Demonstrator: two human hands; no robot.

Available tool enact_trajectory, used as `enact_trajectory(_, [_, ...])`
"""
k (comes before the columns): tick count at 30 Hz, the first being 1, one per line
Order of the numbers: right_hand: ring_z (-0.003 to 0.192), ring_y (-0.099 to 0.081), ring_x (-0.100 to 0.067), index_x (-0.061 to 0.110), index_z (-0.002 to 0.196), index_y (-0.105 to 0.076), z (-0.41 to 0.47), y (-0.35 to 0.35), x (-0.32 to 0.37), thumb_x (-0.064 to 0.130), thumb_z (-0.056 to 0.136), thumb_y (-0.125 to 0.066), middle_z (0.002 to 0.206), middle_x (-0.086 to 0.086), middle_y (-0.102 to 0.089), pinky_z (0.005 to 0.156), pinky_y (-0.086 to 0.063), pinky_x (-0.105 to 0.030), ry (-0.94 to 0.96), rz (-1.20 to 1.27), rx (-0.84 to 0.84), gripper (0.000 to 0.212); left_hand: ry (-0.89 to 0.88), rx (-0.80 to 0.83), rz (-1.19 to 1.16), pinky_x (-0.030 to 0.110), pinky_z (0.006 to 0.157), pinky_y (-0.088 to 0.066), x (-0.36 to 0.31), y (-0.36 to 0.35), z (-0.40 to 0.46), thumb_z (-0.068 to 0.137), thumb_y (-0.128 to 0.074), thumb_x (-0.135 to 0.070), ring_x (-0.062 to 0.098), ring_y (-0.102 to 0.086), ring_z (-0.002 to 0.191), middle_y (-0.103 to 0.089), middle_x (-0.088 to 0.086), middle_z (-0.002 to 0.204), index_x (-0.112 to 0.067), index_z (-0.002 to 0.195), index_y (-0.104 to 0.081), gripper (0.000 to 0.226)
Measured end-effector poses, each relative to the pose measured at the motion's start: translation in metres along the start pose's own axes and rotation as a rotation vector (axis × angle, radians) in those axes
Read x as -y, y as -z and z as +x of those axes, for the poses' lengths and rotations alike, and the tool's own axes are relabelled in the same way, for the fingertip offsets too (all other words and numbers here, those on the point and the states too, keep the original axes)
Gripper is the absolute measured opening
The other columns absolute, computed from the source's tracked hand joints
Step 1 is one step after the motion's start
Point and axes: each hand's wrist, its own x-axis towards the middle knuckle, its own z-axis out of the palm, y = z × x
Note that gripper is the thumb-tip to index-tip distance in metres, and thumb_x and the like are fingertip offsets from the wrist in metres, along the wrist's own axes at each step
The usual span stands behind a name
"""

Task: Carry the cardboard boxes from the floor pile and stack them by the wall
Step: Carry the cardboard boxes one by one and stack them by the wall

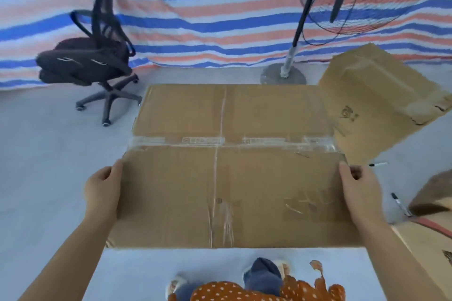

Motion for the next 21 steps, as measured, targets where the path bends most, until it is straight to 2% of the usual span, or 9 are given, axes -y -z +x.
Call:
enact_trajectory(3, [0.07, -0.049, -0.015, 0.012, 0.086, -0.053, -0.046, -0.068, 0.036, 0.039, 0.096, -0.052, 0.077, 0.001, -0.055, 0.059, -0.035, -0.034, 0.093, 0.015, 0.113, 0.028, 0.085, -0.123, -0.022, 0.033, 0.055, -0.023, 0.047, 0.086, 0.021, 0.093, -0.05, -0.035, 0.021, -0.034, 0.068, -0.042, 0.011, 0.077, 0.002, 0.081, -0.057, 0.04])
enact_trajectory(5, [0.069, -0.051, -0.016, 0.014, 0.082, -0.052, -0.077, -0.113, 0.061, 0.039, 0.095, -0.052, 0.076, -0.002, -0.055, 0.057, -0.036, -0.03, 0.131, 0.019, 0.179, 0.028, 0.13, -0.206, -0.023, 0.033, 0.055, -0.023, 0.074, 0.14, 0.032, 0.093, -0.049, -0.036, 0.022, -0.032, 0.065, -0.038, 0.011, 0.072, -0.002, 0.076, -0.054, 0.038])
enact_trajectory(10, [0.068, -0.051, -0.02, 0.014, 0.079, -0.05, -0.148, -0.21, 0.127, 0.037, 0.096, -0.051, 0.073, -0.004, -0.054, 0.055, -0.035, -0.031, 0.231, 0.011, 0.362, 0.029, 0.248, -0.391, -0.042, 0.032, 0.058, -0.014, 0.131, 0.259, 0.043, 0.091, -0.044, -0.035, 0.019, -0.022, 0.062, -0.021, 0.005, 0.067, -0.017, 0.07, -0.033, 0.03])
enact_trajectory(15, [0.066, -0.049, -0.014, 0.012, 0.088, -0.051, -0.202, -0.3, 0.202, 0.036, 0.097, -0.05, 0.076, 0.0, -0.053, 0.054, -0.035, -0.029, 0.374, -0.028, 0.56, 0.027, 0.409, -0.589, -0.108, 0.032, 0.057, -0.014, 0.179, 0.341, 0.036, 0.091, -0.041, -0.031, 0.019, -0.021, 0.06, -0.023, 0.006, 0.068, -0.014, 0.071, -0.037, 0.027])
enact_trajectory(18, [0.068, -0.05, -0.018, 0.012, 0.089, -0.051, -0.229, -0.355, 0.242, 0.039, 0.097, -0.049, 0.079, -0.001, -0.054, 0.055, -0.036, -0.031, 0.448, -0.048, 0.673, 0.028, 0.473, -0.712, -0.143, 0.033, 0.057, -0.014, 0.2, 0.376, 0.034, 0.091, -0.042, -0.029, 0.021, -0.019, 0.061, -0.021, 0.004, 0.065, -0.017, 0.064, -0.027, 0.033])
enact_trajectory(21, [0.069, -0.05, -0.018, 0.011, 0.091, -0.052, -0.256, -0.418, 0.279, 0.039, 0.096, -0.05, 0.079, 0.0, -0.054, 0.057, -0.037, -0.033, 0.504, -0.049, 0.758, 0.029, 0.517, -0.817, -0.172, 0.034, 0.057, -0.013, 0.221, 0.405, 0.041, 0.091, -0.042, -0.027, 0.021, -0.018, 0.061, -0.019, 0.004, 0.064, -0.017, 0.062, -0.024, 0.036])
